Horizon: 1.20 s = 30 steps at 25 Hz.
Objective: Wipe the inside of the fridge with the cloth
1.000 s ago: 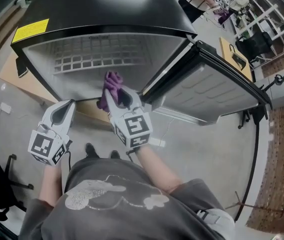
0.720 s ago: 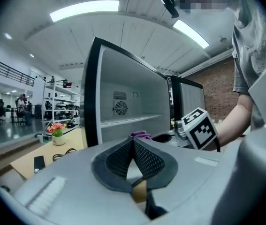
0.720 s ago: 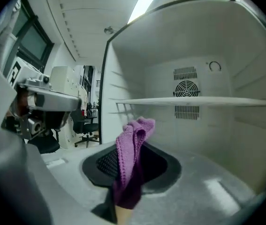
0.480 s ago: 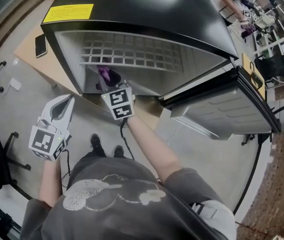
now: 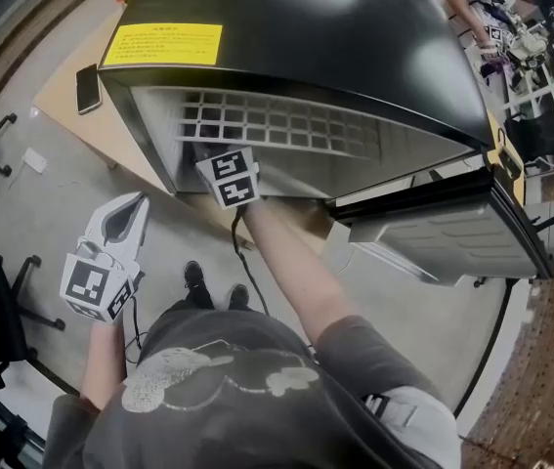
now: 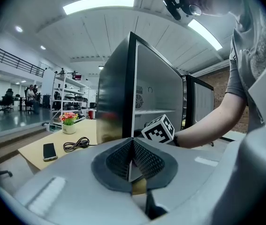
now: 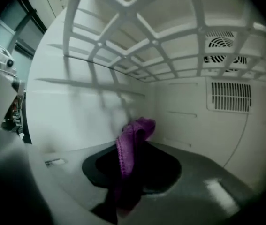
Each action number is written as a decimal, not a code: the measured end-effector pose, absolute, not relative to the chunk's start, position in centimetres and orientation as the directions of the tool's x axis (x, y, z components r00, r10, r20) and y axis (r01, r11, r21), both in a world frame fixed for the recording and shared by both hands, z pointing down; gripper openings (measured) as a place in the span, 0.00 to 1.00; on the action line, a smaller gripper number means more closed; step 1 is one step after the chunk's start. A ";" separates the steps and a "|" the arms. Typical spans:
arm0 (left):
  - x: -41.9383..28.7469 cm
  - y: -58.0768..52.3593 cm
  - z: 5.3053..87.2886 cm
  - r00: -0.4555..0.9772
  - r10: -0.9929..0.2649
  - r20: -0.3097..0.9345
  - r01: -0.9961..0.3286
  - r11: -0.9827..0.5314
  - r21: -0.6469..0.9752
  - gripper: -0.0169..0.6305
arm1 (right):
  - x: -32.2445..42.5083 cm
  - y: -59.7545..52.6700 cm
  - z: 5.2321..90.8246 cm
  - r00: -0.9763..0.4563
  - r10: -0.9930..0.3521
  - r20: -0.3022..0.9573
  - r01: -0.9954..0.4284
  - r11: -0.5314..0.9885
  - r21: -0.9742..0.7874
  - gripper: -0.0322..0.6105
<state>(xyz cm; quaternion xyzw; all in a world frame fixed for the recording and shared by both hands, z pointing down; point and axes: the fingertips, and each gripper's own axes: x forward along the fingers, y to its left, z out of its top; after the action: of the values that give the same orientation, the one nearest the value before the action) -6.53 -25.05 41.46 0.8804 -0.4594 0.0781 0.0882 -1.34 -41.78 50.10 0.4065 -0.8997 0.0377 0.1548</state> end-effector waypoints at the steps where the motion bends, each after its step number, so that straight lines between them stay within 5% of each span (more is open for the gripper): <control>1: -6.4 -25.1 41.5 0.570 -0.793 0.218 -0.820 -0.566 0.085 0.05 | -1.6 -41.5 50.0 -0.631 -0.714 0.304 -0.735 0.675 0.061 0.18; 23: -1.3 -24.5 44.1 0.683 -0.687 0.248 -0.727 -0.673 0.139 0.05 | -1.8 -30.6 47.2 -0.787 -0.566 0.245 -0.576 0.817 0.035 0.18; 30: -0.9 -24.6 45.0 0.696 -0.670 0.260 -0.715 -0.682 0.157 0.05 | 0.9 -33.6 51.5 -0.661 -0.618 0.425 -0.663 0.747 0.055 0.18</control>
<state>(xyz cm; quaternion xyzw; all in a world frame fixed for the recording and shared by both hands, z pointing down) -0.92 -24.55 44.96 0.9124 -0.3794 0.0910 0.1237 0.87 -33.61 51.52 0.3519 -0.9099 0.0525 0.2133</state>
